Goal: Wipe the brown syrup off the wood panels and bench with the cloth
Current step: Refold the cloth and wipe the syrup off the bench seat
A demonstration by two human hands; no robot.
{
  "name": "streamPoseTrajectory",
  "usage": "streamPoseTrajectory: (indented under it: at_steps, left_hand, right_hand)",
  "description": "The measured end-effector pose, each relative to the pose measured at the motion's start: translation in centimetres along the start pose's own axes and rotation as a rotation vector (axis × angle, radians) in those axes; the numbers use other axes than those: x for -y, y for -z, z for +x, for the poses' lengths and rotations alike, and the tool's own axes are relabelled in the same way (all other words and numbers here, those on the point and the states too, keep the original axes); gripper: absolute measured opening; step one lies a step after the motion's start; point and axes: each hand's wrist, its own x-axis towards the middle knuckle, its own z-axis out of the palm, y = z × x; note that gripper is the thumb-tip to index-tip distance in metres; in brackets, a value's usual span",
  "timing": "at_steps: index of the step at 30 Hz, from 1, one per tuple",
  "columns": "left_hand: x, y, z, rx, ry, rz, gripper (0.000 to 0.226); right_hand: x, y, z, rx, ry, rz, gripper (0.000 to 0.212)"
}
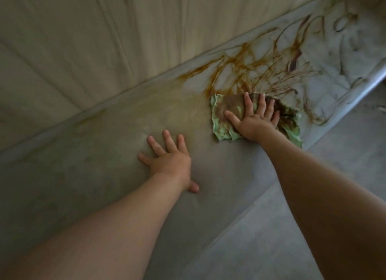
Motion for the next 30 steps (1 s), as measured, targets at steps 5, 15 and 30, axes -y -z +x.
streamPoseTrajectory:
  at_steps: [5,15,30]
  left_hand:
    - [-0.3,0.0,0.9,0.074,0.027,0.031,0.153]
    - [-0.9,0.1,1.3,0.124,0.082,0.067,0.153]
    - [-3.0,7.5,1.3,0.279,0.102,0.198,0.086]
  right_hand:
    - [1.1,0.8,2.0,0.062,-0.029,-0.016,0.109]
    - [1.6,1.3,2.5,0.138,-0.011,-0.05,0.108]
    - [2.3,2.6,2.6,0.245,-0.056,-0.098,0.105]
